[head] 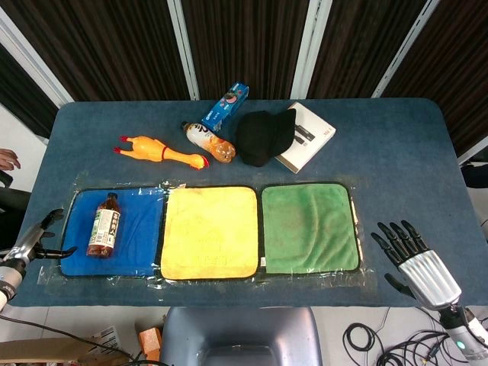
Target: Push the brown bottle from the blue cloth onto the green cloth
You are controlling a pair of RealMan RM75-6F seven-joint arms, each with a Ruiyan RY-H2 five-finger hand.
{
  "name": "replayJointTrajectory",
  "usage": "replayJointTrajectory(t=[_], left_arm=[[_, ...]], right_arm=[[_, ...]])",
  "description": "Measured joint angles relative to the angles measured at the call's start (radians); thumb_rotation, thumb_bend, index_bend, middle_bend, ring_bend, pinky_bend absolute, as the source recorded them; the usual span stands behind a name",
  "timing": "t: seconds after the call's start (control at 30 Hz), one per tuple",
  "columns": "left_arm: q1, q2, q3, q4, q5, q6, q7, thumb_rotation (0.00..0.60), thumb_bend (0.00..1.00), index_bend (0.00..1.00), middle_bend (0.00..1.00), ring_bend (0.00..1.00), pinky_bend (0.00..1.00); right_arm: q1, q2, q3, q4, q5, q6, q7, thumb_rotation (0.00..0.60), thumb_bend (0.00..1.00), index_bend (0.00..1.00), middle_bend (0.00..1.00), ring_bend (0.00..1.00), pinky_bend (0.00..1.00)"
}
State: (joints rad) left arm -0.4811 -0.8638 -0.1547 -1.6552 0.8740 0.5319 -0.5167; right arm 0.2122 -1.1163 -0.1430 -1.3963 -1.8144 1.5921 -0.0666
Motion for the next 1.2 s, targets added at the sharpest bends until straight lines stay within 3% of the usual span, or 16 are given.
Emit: replayJointTrajectory(t=[0.2, 0.4, 0.77, 1.2], left_arm=[[0.008, -0.007, -0.090, 0.045, -0.006, -0.213, -0.188, 0.600, 0.27, 0.00, 0.09, 0.05, 0.23], [0.011, -0.047, -0.189, 0.110, 0.004, -0.380, -0.268, 0.600, 0.26, 0.00, 0.09, 0.05, 0.23], [0.003, -0.098, -0.255, 0.180, -0.016, -0.553, -0.261, 0.600, 0.25, 0.00, 0.09, 0.06, 0.24], [0.034, -0.183, -0.414, 0.228, -0.105, -0.687, -0.163, 0.600, 0.25, 0.00, 0.09, 0.06, 0.25]], right_arm=[[-0.016, -0.002, -0.005, 0.002, -0.024, 0.004, 0.002, 0.600, 0.18, 0.00, 0.00, 0.00, 0.00], [-0.032, 0.007, -0.002, 0.001, -0.026, 0.016, -0.003, 0.600, 0.18, 0.00, 0.00, 0.00, 0.00], [-0.055, 0.017, -0.008, 0.042, -0.025, 0.021, 0.089, 0.600, 0.18, 0.00, 0.00, 0.00, 0.00], [-0.074, 0.000, 0.011, 0.075, -0.014, 0.021, 0.107, 0.600, 0.18, 0.00, 0.00, 0.00, 0.00]])
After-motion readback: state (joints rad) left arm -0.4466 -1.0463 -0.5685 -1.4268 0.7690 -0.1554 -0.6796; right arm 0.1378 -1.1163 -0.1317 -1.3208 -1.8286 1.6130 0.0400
